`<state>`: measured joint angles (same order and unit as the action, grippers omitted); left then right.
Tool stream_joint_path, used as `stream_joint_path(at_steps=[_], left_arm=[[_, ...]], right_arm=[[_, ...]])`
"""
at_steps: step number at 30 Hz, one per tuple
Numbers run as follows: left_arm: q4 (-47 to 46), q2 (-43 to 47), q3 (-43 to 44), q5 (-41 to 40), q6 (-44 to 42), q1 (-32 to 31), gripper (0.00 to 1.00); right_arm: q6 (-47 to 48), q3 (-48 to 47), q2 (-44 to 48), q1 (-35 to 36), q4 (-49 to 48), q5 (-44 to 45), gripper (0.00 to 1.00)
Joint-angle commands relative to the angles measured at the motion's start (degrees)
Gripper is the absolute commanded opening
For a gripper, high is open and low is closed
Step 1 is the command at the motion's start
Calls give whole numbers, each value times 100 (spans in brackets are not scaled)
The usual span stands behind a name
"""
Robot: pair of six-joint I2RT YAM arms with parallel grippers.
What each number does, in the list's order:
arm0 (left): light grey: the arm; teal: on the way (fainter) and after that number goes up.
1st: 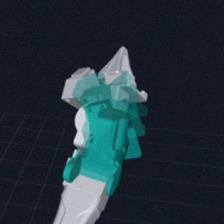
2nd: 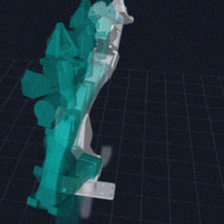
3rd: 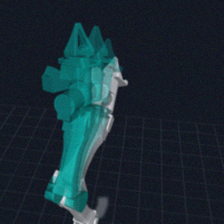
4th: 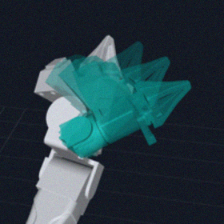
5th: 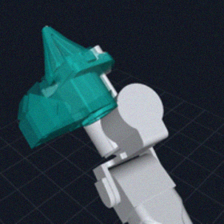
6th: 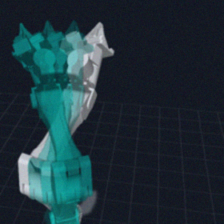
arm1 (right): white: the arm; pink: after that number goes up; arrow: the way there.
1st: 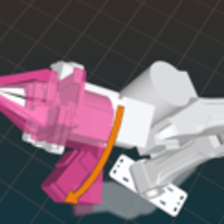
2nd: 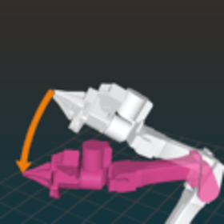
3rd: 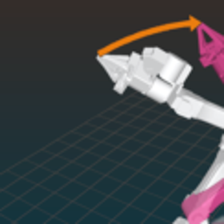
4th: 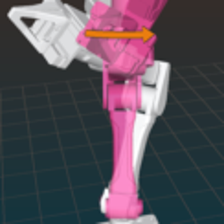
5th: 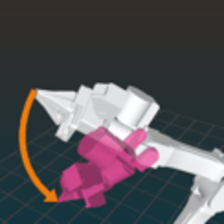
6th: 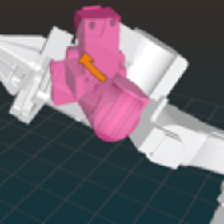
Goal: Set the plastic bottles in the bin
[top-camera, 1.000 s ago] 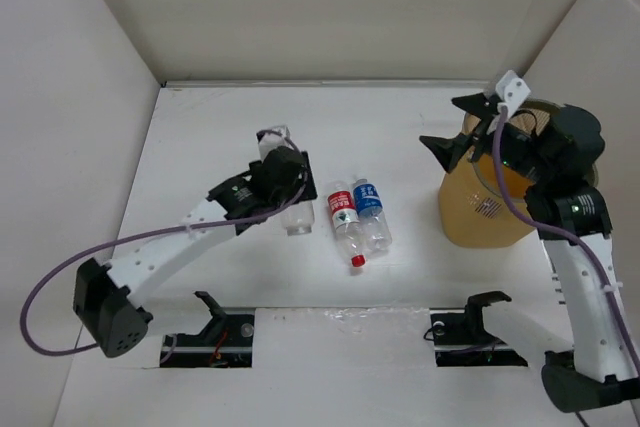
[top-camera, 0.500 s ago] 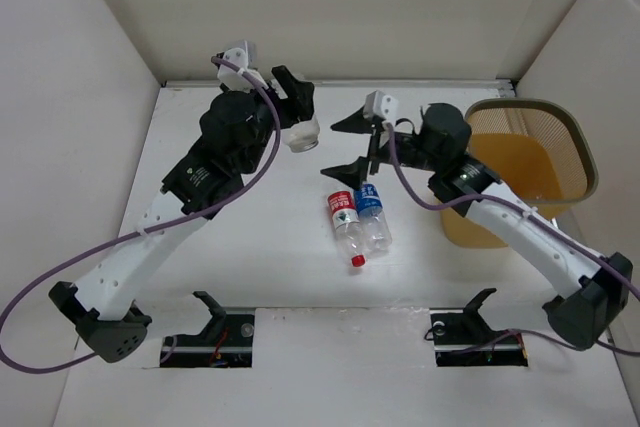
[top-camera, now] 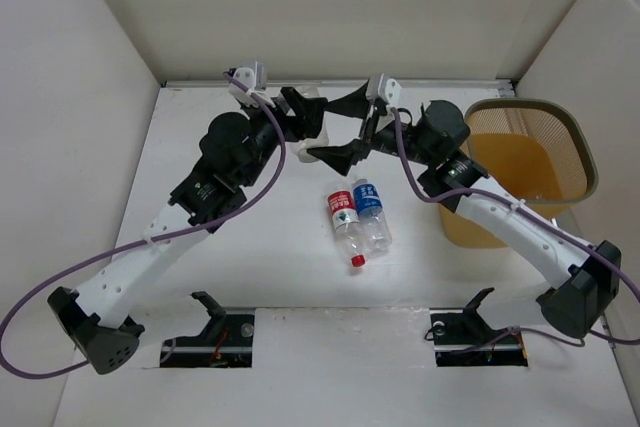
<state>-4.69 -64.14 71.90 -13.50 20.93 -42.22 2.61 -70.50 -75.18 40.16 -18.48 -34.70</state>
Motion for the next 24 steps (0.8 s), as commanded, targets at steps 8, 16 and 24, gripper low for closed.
stream_joint_path(at_steps=[8,16,24], left_arm=[[-1394,719,-598,726,122,-23,0],[-1544,771,-704,989,228,-23,0],[-1641,824,-774,1183,219,-23,0]], right_arm=[[-437,-447,-472,361,-666,402,100],[-648,-500,-936,475,-903,525,96],[-771,-500,-1201,537,-1123,526,93]])
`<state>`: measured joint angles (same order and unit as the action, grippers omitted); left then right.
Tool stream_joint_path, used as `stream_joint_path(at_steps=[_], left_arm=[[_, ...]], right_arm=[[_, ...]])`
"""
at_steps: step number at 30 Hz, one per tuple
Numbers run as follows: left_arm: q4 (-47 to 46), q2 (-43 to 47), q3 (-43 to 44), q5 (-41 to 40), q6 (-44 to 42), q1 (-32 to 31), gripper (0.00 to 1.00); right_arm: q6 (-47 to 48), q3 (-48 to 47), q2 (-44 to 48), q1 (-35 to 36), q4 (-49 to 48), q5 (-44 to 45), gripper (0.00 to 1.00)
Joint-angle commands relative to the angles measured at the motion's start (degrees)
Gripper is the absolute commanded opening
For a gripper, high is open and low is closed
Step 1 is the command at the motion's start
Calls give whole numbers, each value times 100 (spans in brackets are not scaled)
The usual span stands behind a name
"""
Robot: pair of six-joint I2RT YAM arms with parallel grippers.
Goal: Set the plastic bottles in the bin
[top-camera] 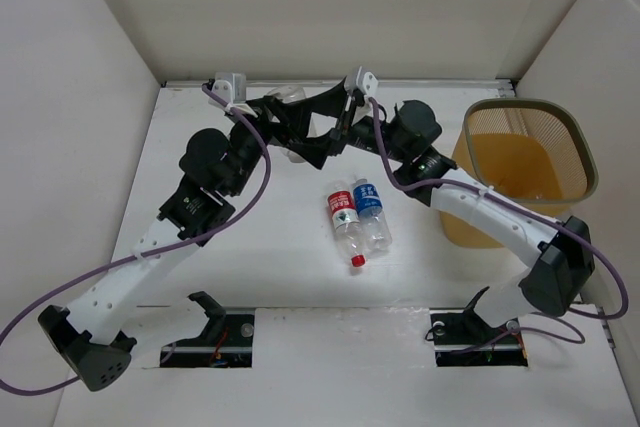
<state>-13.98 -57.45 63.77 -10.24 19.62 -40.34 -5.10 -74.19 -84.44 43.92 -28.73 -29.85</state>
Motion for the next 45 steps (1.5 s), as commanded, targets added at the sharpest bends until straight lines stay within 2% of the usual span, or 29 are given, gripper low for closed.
stream_joint_path(at_steps=[1,7,10,11,13,14,17,18,19,21,22,28,38,41,42,45], left_arm=[[-712,155,39,918,350,-211,0],[-650,226,39,1190,175,-211,0],[-650,278,39,1383,121,-211,0],[-650,278,39,1384,121,-211,0],[-650,278,92,1384,121,-211,0],[-702,278,92,1437,121,-211,0],[-703,339,92,1437,121,-211,1],[-703,340,92,1376,182,-211,12],[-703,340,92,1376,183,-211,33],[-703,401,92,1262,252,-211,95],[-703,401,144,1261,314,-211,100],[-378,349,592,1314,473,-211,100],[-36,278,857,1139,631,-211,100],[324,506,909,201,806,-211,100],[761,507,909,-350,885,-211,100],[1369,568,997,-698,886,-211,100]], right_arm=[[1,-130,-344,100,-98,40,94],[-263,-323,-625,46,-98,-433,94],[-316,-324,-678,46,-98,-487,78],[-316,-385,-679,46,-98,-539,64],[-316,-385,-731,46,-98,-593,43],[-316,-385,-731,-6,-98,-593,28],[-369,-324,-731,-6,-98,-593,5],[-369,-272,-731,-6,-98,-593,0],[-369,-271,-731,-6,-45,-514,0],[-307,-201,-565,-59,7,-435,0],[-307,-201,-564,-59,8,-382,0],[-43,-201,-336,-383,586,-259,0],[9,-78,23,-718,430,-294,0],[70,-16,418,-1007,649,-136,0],[158,36,542,-1243,841,-136,0],[360,37,1122,-1631,1341,-136,0]])
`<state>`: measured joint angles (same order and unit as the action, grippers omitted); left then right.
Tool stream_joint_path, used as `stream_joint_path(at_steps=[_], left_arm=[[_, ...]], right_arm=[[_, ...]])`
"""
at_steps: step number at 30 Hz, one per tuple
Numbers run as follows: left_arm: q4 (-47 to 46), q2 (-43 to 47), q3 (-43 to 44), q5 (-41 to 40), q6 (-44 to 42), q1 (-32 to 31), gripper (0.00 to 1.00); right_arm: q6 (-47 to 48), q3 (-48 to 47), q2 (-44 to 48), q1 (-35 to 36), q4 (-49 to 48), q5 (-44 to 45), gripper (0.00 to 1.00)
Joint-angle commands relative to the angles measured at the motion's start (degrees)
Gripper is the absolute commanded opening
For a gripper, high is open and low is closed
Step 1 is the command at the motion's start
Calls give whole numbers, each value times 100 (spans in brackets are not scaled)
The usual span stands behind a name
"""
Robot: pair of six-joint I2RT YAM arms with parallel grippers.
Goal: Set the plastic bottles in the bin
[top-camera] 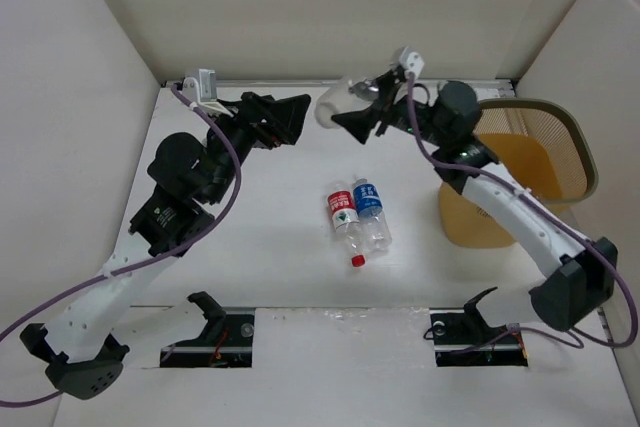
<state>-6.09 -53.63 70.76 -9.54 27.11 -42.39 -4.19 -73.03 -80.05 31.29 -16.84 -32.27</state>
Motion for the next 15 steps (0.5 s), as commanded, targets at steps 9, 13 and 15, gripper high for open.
stream_joint_path(at_steps=[9,13,15], left_arm=[[706,-279,-730,-67,295,-6,100],[705,-1007,-670,548,234,-6,100],[828,-1359,-608,550,233,-120,100]], right_arm=[[541,448,2624,-2546,1849,353,0],[935,20,3363,-3698,3979,1306,0],[1060,-165,3513,-3848,4677,1859,1]])
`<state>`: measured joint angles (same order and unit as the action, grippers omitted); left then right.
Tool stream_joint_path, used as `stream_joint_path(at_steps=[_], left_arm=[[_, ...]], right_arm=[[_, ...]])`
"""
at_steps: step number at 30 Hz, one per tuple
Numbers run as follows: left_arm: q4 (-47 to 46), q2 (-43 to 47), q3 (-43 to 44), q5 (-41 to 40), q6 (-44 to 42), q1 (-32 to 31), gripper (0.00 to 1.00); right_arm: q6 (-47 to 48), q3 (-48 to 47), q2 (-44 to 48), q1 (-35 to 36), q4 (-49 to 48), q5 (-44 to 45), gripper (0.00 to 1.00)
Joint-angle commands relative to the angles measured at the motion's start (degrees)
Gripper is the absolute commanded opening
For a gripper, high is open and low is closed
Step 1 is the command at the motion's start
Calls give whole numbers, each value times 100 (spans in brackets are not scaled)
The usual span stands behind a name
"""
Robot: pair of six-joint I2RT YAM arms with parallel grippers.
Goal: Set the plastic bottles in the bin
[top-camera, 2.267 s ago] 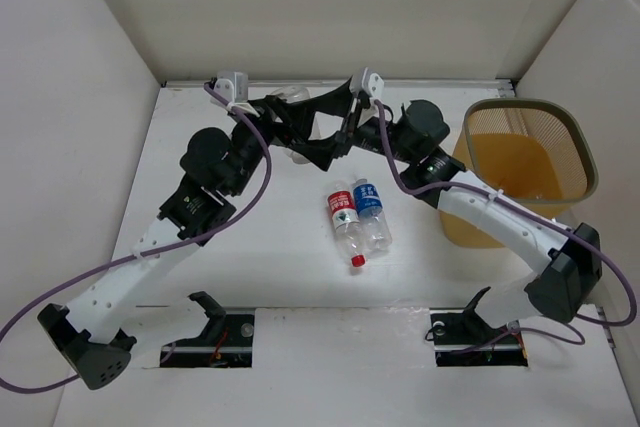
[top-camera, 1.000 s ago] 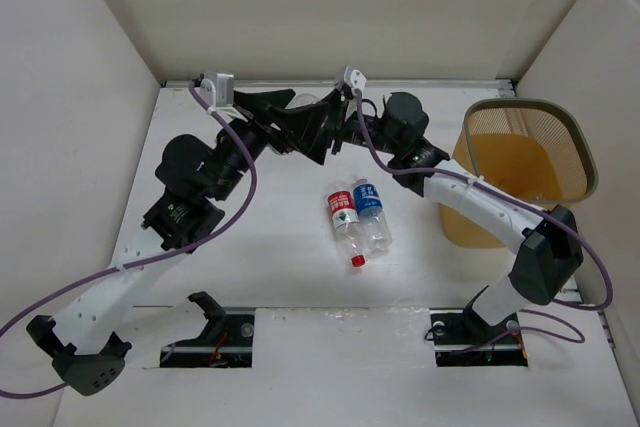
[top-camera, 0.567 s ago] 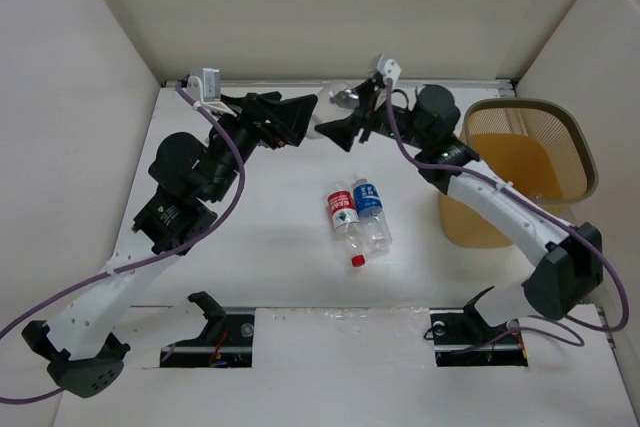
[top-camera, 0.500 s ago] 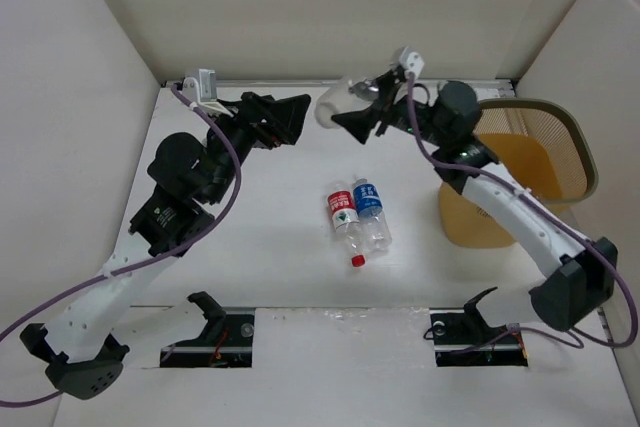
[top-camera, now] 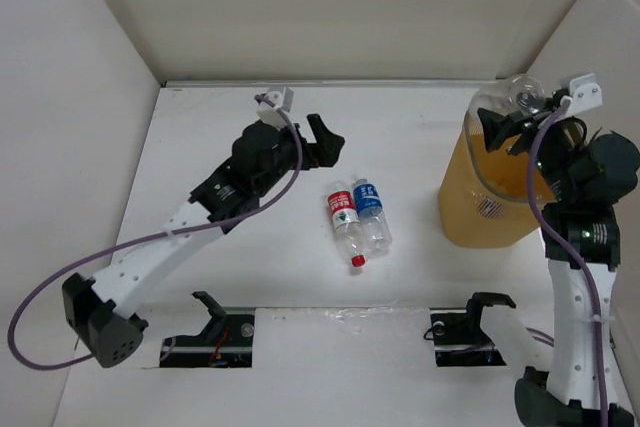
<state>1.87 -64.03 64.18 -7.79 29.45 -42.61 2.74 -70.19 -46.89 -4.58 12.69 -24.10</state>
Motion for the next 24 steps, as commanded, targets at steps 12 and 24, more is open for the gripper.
stream_joint_path(at_steps=[12,24], left_arm=[[990,-1172,569,-319,825,-301,100],[1544,-2148,384,-373,1370,-301,100]], right_arm=[[640,-960,-320,-553,2001,1170,100],[982,-1234,-189,-553,2185,855,100]])
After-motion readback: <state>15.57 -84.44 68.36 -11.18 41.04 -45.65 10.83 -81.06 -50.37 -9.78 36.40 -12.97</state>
